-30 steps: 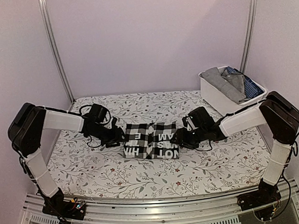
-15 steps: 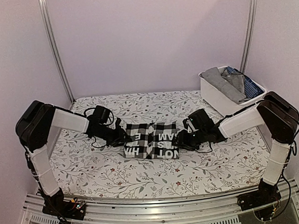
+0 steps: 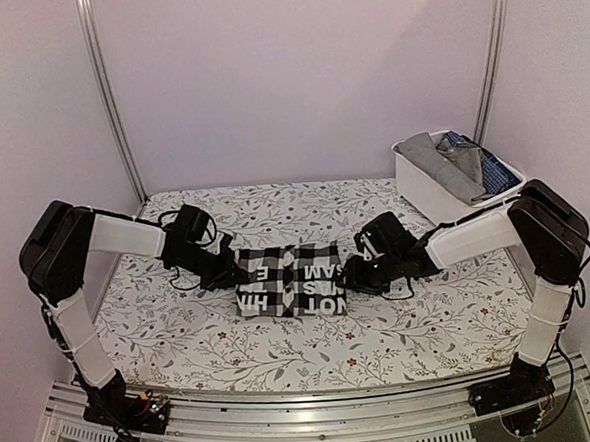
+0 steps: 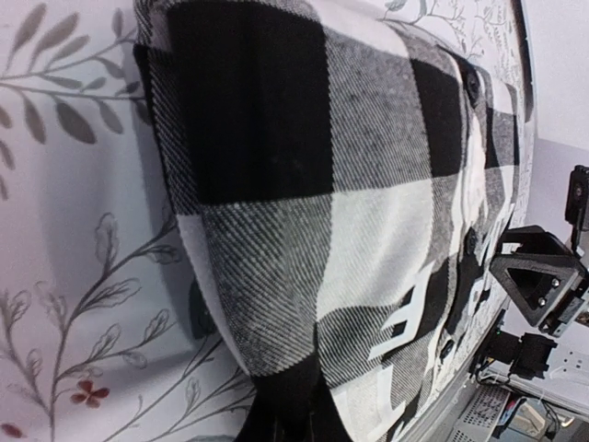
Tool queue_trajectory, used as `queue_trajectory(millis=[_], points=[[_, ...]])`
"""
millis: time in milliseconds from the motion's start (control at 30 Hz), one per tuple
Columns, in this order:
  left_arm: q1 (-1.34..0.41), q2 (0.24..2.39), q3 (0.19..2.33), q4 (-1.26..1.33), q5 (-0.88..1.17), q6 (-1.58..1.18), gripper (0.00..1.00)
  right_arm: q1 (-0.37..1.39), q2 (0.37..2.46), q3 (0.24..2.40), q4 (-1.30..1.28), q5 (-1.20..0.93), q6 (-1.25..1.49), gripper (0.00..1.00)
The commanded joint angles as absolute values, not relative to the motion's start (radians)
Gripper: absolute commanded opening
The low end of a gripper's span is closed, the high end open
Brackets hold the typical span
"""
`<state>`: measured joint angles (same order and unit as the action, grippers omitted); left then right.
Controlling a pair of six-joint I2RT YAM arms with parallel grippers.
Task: Fold and stack the long sleeve shirts
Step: Move the square-folded shirt to the center of the board, then pick up the square-folded shirt from the center of the board.
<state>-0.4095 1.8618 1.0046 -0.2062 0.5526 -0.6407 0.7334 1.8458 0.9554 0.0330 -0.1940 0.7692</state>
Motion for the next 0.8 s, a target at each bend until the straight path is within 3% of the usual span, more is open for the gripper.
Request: queue_trajectory(millis=[0,167,533,767], points=[[-0.343,1.760,1.023,-0.422,0.534,-0.479,0.00,0.792,1.810,1.057,-0.080,-0.117,0.743,0.46],[-0.301,1.699,1.052,-0.541,0.566,-0.364,0.00,0.830,1.812,1.167,-0.112,-0.068,0.722,0.44],[-0.258,1.628,1.156,-0.667,0.566,-0.300,0.00,0.874,2.103,1.406,-0.179,-0.099,0.664,0.19],[-0.256,1.589,1.213,-0.726,0.583,-0.282,0.00,0.896,2.134,1.400,-0.161,-0.105,0.669,0.17]])
